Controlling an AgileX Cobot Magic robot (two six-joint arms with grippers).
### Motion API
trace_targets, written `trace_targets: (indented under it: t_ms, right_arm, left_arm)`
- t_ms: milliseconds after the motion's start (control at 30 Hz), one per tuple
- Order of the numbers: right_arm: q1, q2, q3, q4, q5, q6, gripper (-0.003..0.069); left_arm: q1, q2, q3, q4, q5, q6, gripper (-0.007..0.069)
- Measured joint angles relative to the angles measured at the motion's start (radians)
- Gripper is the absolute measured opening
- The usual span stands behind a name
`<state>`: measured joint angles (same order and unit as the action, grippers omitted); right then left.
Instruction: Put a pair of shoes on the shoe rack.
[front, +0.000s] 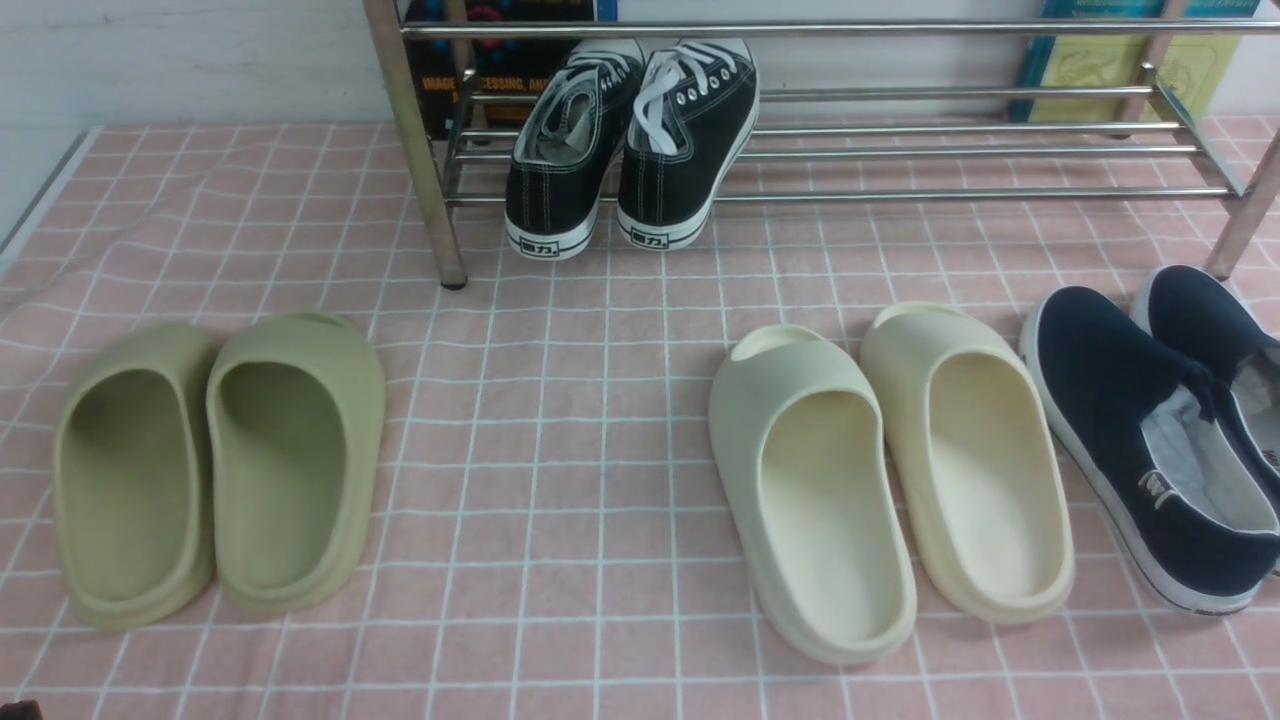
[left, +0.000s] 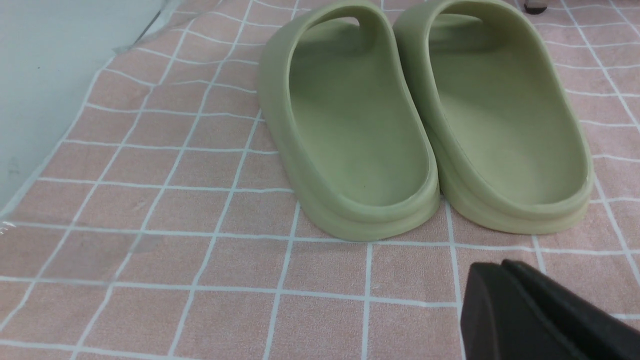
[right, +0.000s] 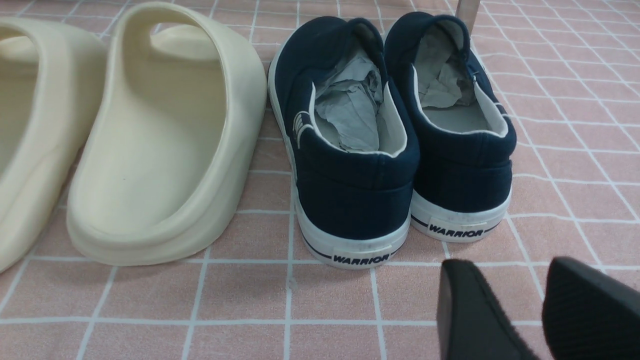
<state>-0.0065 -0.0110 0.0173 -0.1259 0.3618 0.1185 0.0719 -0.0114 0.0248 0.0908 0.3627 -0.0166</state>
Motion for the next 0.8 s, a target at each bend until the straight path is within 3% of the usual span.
trace_targets:
  t_ms: [800]
  right_arm:
    - [0.000, 0.000, 0.000, 0.000, 0.000, 0.000, 0.0241]
  left_arm:
    - [0.000, 0.000, 0.000, 0.002, 0.001, 0.000, 0.0044]
